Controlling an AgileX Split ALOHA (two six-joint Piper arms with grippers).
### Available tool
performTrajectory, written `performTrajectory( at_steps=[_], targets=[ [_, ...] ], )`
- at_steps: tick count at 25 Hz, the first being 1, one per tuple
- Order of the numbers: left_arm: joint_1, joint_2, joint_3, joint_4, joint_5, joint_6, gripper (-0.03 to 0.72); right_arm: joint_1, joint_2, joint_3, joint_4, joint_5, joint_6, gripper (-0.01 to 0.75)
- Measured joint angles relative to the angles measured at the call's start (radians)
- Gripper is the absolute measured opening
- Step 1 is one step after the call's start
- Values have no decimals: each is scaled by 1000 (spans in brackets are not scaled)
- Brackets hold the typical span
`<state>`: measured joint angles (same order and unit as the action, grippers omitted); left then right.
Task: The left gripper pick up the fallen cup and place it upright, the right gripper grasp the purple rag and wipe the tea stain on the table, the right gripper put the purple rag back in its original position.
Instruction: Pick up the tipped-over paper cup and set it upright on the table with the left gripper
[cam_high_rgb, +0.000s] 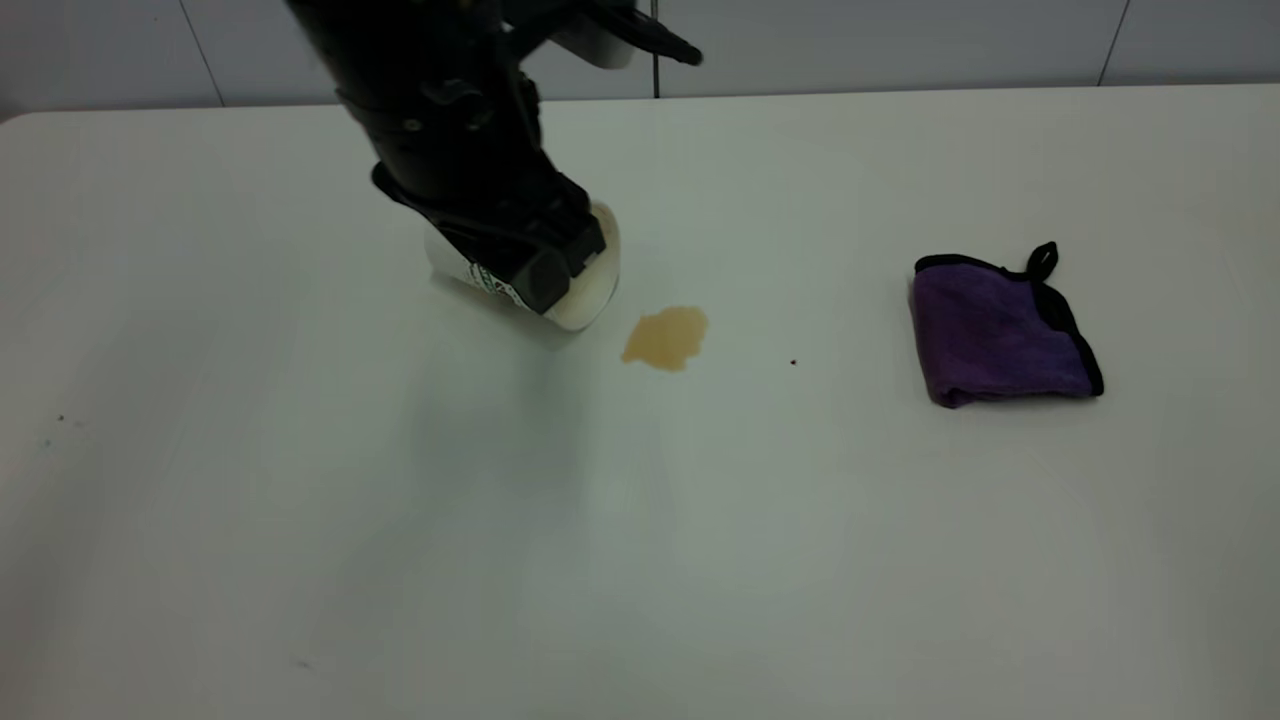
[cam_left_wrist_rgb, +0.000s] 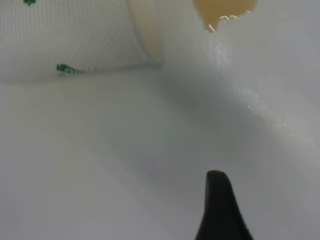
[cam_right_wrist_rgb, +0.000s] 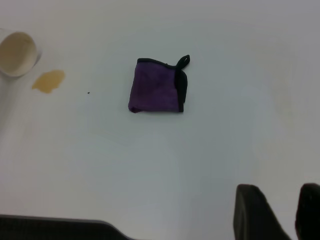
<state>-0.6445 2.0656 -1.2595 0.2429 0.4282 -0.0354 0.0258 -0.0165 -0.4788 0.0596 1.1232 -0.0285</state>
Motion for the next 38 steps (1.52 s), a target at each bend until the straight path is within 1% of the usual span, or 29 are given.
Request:
performTrajectory(
  at_steps=[3,7,9,11,14,17,20,30,34,38],
  targets=[
    [-45,100,-126,192,79,-160,530,0,0,0,0,0,0,243],
    [-94,219,-272,464,171,-437,530,0,0,0,0,0,0,243],
    [-111,268,-329,562,202,-537,530,0,0,0,0,0,0,243],
    [-125,318,-382,630,213,-588,530,0,0,0,0,0,0,243],
    [-137,380,-445,683,239,-625,530,0,0,0,0,0,0,243],
    [-141,428,-495,711,301,-655,530,0,0,0,0,0,0,243],
    [-141,450,-512,729,353,-668,530,0,0,0,0,0,0,243],
    [-141,522,-513,876,370,-773,524,0,0,0,0,0,0,243],
    [-141,551,-513,941,411,-846,502,0,0,0,0,0,0,243],
    [-141,570,-514,1012,420,-894,469,0,0,0,0,0,0,243]
  ],
)
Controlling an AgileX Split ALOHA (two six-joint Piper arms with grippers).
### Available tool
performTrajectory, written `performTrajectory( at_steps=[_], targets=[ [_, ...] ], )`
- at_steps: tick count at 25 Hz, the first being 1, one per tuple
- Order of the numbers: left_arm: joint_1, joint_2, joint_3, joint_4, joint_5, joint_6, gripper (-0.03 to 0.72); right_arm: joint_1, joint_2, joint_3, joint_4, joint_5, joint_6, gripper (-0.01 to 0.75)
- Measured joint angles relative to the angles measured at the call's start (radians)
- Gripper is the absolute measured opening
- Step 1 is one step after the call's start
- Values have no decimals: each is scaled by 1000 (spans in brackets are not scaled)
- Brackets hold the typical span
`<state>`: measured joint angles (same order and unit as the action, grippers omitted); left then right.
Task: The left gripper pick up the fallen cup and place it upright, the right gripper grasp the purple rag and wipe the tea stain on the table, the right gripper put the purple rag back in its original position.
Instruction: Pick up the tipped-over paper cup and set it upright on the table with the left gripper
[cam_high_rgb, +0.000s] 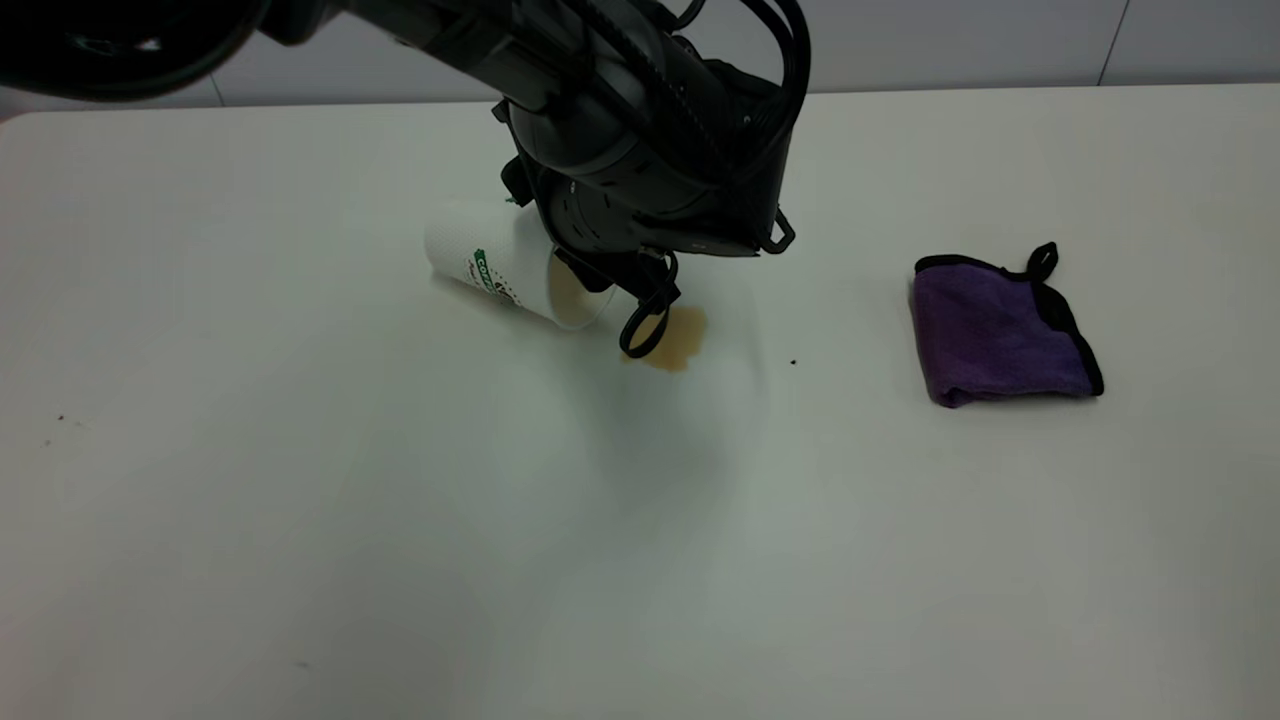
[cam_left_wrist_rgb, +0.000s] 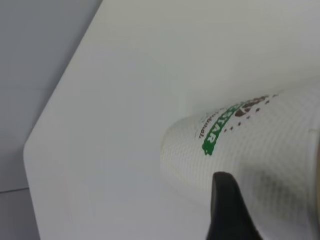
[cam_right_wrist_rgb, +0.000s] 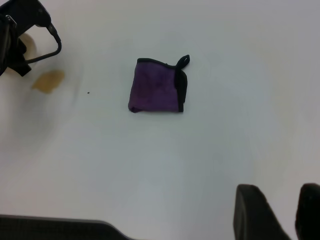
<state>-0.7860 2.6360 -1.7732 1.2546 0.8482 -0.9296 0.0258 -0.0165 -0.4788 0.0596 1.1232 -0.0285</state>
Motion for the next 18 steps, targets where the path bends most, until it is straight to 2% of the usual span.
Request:
performTrajectory(
  at_steps=[3,6,12,14,18],
  targets=[
    [0,25,0,33,12,-20,437,0,0,0,0,0,0,243],
    [4,48,0,48,41,-46,362,0,0,0,0,0,0,243],
    [37,58,-1,59,162,-62,22,0,0,0,0,0,0,243],
    [56,58,-8,58,183,-51,-21,0,0,0,0,0,0,243],
    [108,33,-10,-32,191,56,-29,0,0,0,0,0,0,243]
  ],
)
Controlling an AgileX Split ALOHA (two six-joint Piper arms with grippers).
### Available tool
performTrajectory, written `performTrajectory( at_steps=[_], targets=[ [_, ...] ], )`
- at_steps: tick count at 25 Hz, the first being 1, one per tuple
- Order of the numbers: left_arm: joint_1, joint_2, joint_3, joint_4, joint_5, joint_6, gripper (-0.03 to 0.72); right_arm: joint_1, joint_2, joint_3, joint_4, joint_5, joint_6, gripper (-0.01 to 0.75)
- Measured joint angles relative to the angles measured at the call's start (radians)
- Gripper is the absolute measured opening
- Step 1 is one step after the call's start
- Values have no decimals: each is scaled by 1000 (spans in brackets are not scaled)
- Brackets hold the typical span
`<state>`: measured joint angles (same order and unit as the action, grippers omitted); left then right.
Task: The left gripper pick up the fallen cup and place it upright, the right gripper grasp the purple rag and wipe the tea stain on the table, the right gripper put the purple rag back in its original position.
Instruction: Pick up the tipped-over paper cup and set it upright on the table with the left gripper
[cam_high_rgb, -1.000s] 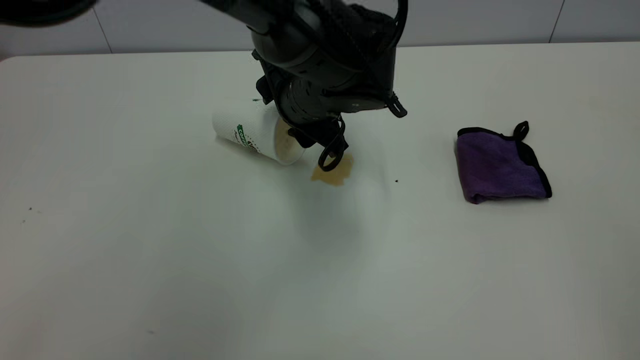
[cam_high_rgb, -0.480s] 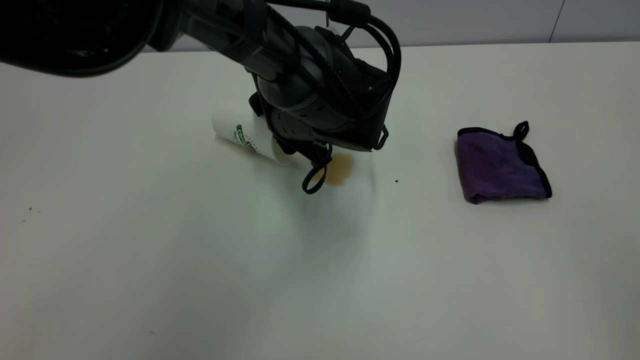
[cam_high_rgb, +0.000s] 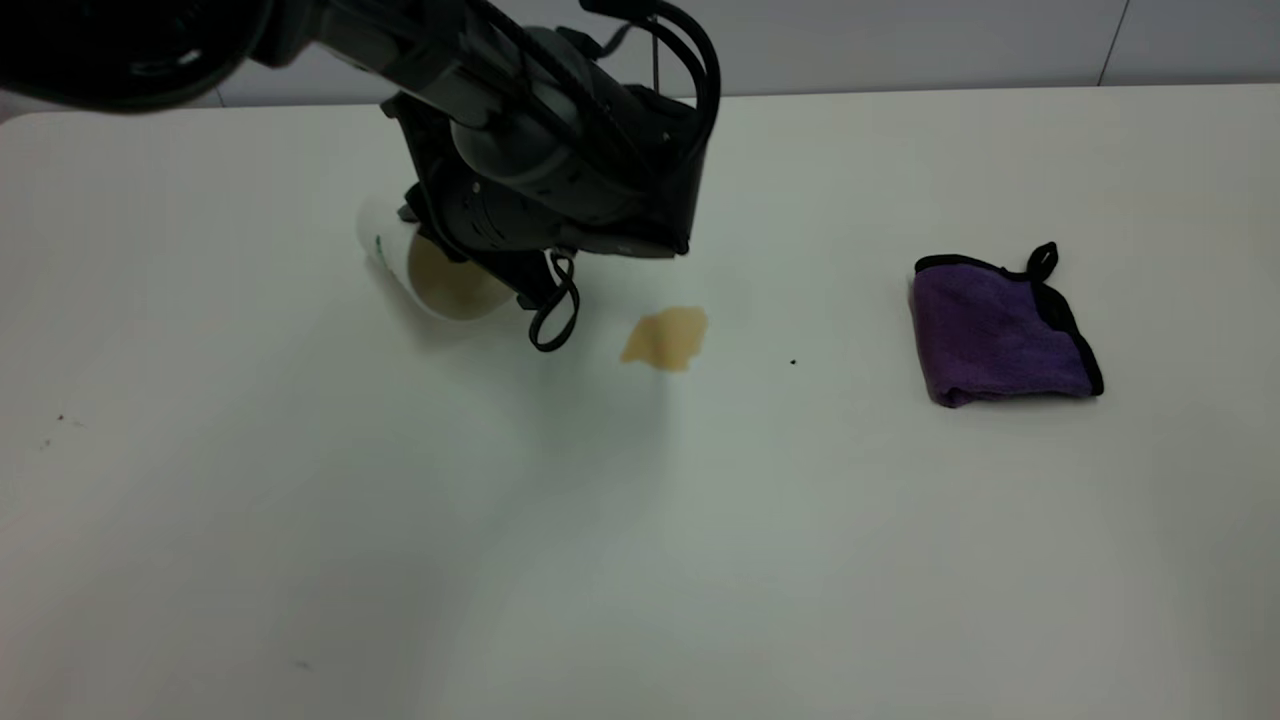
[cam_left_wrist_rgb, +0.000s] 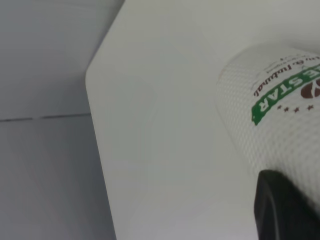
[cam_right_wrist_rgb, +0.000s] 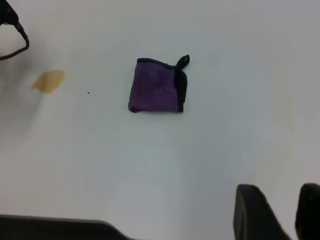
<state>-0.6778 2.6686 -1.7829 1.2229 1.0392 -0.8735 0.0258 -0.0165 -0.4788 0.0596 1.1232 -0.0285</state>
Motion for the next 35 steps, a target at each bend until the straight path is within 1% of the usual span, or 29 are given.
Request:
performTrajectory(
  at_steps=[3,9,11,14,17,20,22,24,27,32,35],
  targets=[
    [51,-64,0,-154,-27,142,-29,0,0,0,0,0,0,243],
    [156,-233,0,-563,-139,487,-29,0,0,0,0,0,0,243],
    [185,-271,0,-676,-166,596,-29,0,0,0,0,0,0,243],
    [246,-302,-25,-848,-169,734,-29,0,0,0,0,0,0,243],
    [323,-301,-64,-1021,-166,847,-29,0,0,0,0,0,0,243],
    [393,-294,-86,-1194,-153,928,-29,0,0,0,0,0,0,243],
    [429,-289,-93,-1274,-137,975,-29,0,0,0,0,0,0,243],
    [458,-279,-95,-1332,-116,1011,-29,0,0,0,0,0,0,243],
    [478,-251,-97,-1360,-103,1028,-28,0,0,0,0,0,0,243],
    [481,-215,-97,-1368,-98,1045,-24,0,0,0,0,0,0,243],
    [481,-208,-99,-1372,-104,1045,-9,0,0,0,0,0,0,243]
  ],
)
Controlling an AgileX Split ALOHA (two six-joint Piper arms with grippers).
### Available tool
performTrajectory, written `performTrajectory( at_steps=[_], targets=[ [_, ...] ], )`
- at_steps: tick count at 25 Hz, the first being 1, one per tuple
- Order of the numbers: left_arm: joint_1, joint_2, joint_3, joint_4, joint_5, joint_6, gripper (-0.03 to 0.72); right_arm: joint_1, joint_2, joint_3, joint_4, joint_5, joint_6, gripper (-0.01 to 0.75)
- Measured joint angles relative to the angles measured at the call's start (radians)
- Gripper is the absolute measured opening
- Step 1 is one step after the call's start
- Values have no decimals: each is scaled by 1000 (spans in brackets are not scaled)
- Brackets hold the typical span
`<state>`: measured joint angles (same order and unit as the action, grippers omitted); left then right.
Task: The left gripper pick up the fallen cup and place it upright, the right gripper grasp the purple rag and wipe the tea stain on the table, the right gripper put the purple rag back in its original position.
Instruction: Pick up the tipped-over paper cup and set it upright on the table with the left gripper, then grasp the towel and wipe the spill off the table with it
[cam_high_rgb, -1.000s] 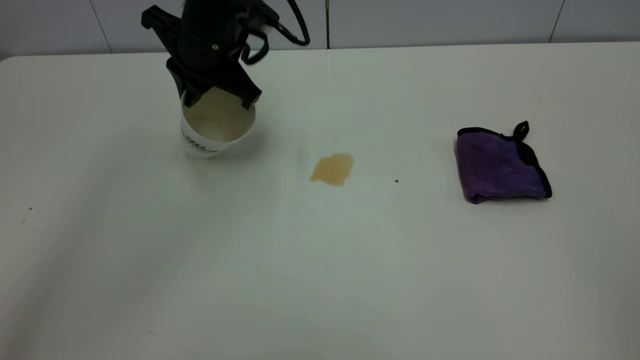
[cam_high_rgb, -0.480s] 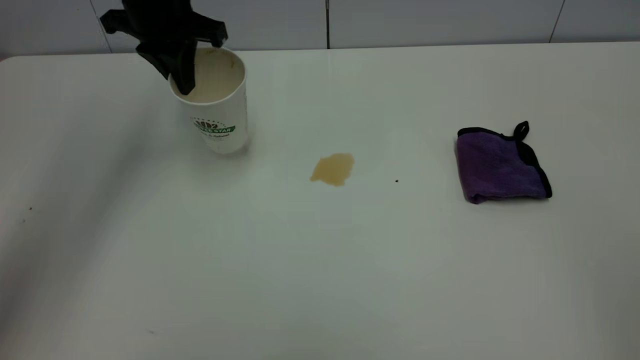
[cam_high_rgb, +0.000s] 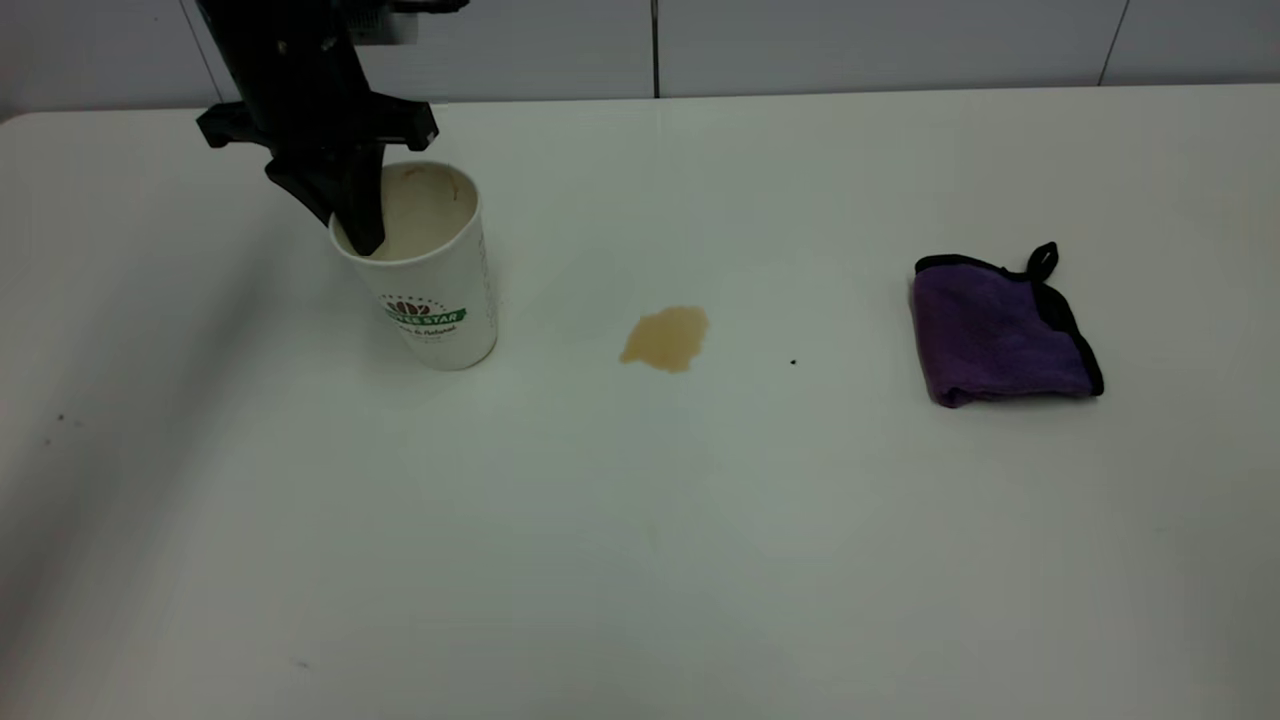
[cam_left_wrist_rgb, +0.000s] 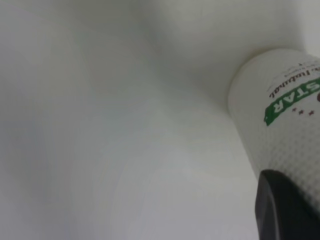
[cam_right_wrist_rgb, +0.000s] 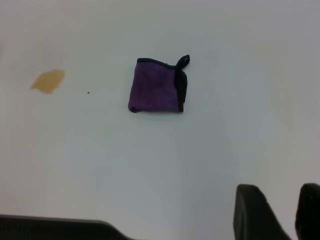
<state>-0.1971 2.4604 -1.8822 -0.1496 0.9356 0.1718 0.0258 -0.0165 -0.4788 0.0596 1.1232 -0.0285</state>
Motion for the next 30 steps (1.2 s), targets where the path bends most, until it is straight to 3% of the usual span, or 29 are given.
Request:
performTrajectory(
  at_steps=[4,11,14,25,30],
  targets=[
    [0,6,-1,0,-22,4,65,0,0,0,0,0,0,243],
    [0,-8,-1,-2,-44,6,349,0,0,0,0,0,0,243],
    [0,-32,-13,-3,-14,6,423,0,0,0,0,0,0,243],
    [-45,-278,-50,2,114,20,448,0,0,0,0,0,0,243],
    [-63,-426,-50,0,229,13,448,0,0,0,0,0,0,243]
  ],
)
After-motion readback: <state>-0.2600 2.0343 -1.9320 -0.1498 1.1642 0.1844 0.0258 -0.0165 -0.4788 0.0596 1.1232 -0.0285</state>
